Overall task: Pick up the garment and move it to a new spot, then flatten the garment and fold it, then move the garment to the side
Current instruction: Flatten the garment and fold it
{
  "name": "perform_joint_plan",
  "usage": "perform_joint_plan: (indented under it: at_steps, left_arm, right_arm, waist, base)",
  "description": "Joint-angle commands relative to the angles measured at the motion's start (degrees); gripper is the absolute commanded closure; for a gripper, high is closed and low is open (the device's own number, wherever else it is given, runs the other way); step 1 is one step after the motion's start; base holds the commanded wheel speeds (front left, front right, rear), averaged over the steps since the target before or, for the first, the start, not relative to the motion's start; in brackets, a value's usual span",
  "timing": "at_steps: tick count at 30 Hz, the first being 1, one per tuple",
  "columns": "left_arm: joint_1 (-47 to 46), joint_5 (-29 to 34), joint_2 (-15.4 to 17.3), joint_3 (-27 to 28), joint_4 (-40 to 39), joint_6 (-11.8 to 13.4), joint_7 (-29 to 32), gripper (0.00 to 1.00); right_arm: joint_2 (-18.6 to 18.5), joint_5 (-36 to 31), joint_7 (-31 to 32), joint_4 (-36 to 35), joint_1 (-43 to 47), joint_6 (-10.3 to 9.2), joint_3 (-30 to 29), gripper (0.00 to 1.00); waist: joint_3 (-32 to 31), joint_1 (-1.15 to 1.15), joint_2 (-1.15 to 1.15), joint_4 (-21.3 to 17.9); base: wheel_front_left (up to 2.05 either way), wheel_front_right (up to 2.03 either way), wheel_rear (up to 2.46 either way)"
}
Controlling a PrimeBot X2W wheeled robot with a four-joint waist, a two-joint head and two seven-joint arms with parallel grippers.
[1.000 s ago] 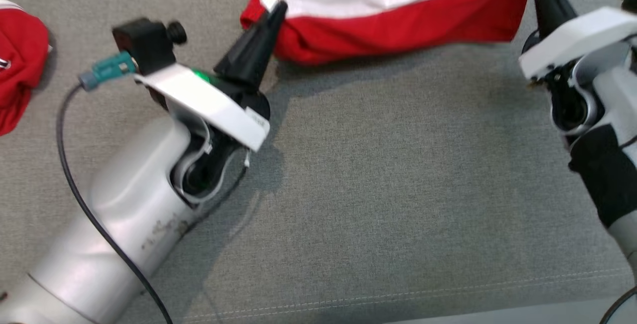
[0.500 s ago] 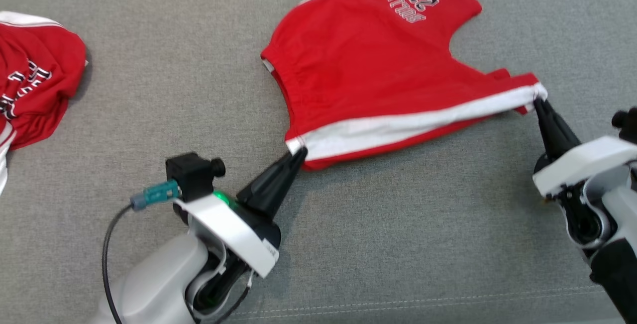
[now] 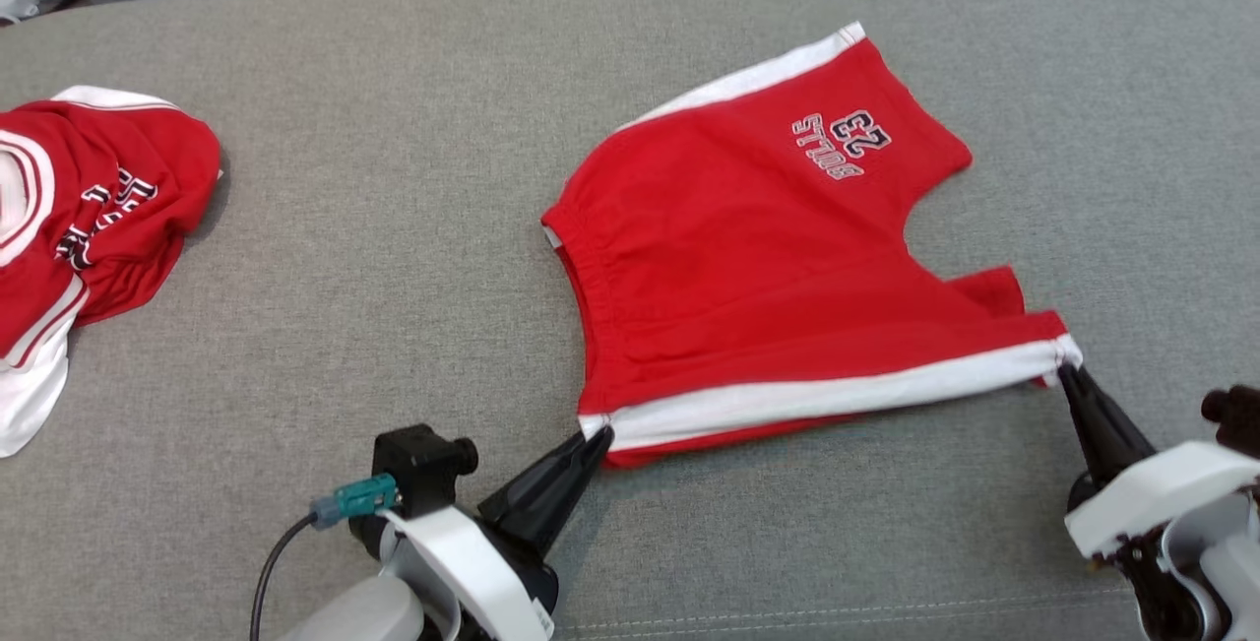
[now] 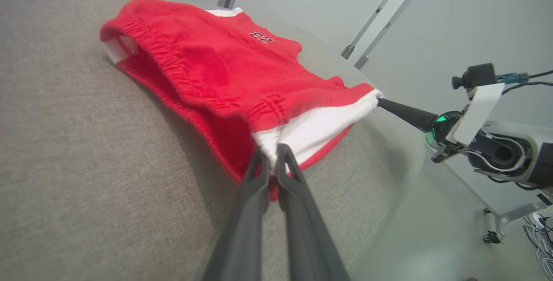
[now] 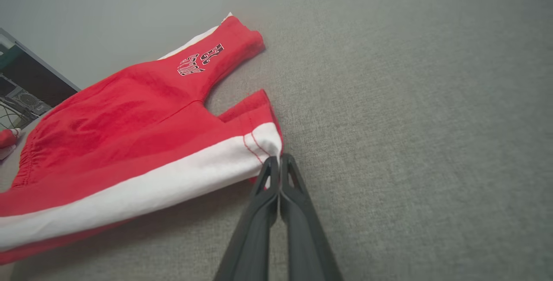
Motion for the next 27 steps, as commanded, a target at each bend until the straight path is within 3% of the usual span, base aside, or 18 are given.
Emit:
perform_joint_plan:
  at_steps: [1,5,7,9,10,11,21,23,27]
  left_arm:
    - [0.2,0.8,1.1,1.9,-0.4,-0.4,-0.5,1.0]
    - [1.8,1.0,1.1,1.5,1.4,-0.4,-0.5,1.0]
    - [2.4,0.8,1.1,0.6,2.7,-0.4,-0.5,0.68]
    - [2.7,0.3,1.1,-0.6,3.9,-0.4,-0.5,0.08]
    - [2.8,-0.1,1.1,-1.4,4.5,-0.4,-0.5,0.0]
    - [2.7,-0.1,1.2,-2.1,4.9,-0.4,-0.5,0.0]
    - [2.8,-4.2,3.3,-7.5,9.2,-0.4,-0.5,0.0]
    - [3.1,-3.8,3.8,-4.8,9.1,-0.4,-0.5,0.0]
    - [6.8,-0.3,2.9,8.4,5.6,0.7,-0.5,0.0]
  right_arm:
    - [-1.2,-0.9,-0.8,-1.4,2.3,0.0,-0.1,1.0]
    - [-0.5,-0.4,-0.8,-1.8,5.3,0.0,-0.4,0.96]
    - [-0.4,0.3,-0.8,-2.1,6.2,0.0,-0.4,0.85]
    - [-0.4,0.8,-0.8,-2.2,7.1,0.0,-0.4,0.61]
    - [-0.5,1.1,-0.8,-2.3,7.6,0.0,-0.3,0.49]
    - [-0.6,1.5,-0.8,-2.4,8.1,0.0,-0.2,0.0]
    - [-2.6,1.2,-0.6,-4.4,11.7,0.0,-1.4,0.0]
    - [-2.7,-0.3,-0.7,-5.6,11.8,0.0,-2.1,0.0]
    - [-1.8,-5.6,-0.8,-9.3,12.1,0.0,-5.3,0.0]
  waist:
    - [-0.5,0.0,0.0,-0.2]
    - [-1.3,0.0,0.0,-0.5]
    - [-1.7,0.0,0.0,-0.7]
    - [-2.1,0.0,0.0,-0.7]
    - [-2.3,0.0,0.0,-0.7]
    - [-2.4,0.0,0.0,-0.6]
    - [-3.7,0.0,0.0,-0.9]
    - [-4.2,0.0,0.0,-1.0]
    - [-5.7,0.0,0.0,-1.0]
  base:
    - [0.0,0.0,0.0]
    - [0.0,0.0,0.0]
    - [0.0,0.0,0.0]
    - [0.0,0.0,0.0]
    - [0.0,0.0,0.0]
    - [0.0,0.0,0.0]
    - [0.0,0.0,0.0]
    - [0.0,0.0,0.0]
    - [0.0,0.0,0.0]
